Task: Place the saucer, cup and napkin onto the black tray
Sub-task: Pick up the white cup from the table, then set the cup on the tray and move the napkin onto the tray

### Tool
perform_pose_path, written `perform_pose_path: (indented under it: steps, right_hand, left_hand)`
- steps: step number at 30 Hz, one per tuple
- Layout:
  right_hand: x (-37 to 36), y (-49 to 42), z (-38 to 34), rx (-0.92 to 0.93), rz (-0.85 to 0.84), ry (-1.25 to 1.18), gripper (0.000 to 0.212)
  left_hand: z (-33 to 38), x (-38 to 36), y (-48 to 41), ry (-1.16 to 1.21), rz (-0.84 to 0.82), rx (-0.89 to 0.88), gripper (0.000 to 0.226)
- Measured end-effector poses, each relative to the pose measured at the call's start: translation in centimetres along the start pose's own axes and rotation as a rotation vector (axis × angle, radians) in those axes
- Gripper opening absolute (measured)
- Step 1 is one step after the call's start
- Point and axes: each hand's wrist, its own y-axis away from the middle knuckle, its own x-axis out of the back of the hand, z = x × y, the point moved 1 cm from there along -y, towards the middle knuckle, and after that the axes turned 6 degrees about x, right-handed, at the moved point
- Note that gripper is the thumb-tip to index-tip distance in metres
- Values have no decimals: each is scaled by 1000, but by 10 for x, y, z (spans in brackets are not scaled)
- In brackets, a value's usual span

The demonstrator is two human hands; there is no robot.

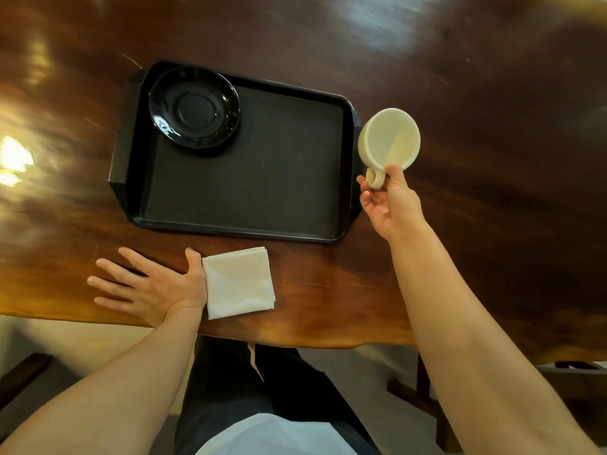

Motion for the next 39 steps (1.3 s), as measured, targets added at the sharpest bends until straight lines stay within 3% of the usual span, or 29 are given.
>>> perform_pose_path:
  steps: [7,11,16,29,39]
  right_hand:
    - [-35,9,18,-74,-57,66,27]
    - [-49,11,30,-97,-66,96,40]
    - [-64,9,43,-139,-83,118,40]
    - [-89,1,62,-148,-59,126,33]
    - [-85,0,62,-106,-148,278,45]
  left_hand:
    - [2,1,0,-15,-12,12,102]
    - [2,1,0,-15,-9,8,103]
    - [0,-2,-2,-16,-8,3,104]
    - [-2,-5,-3,12,-6,-4,102]
    - [-1,-4,-3,19,-6,-5,102]
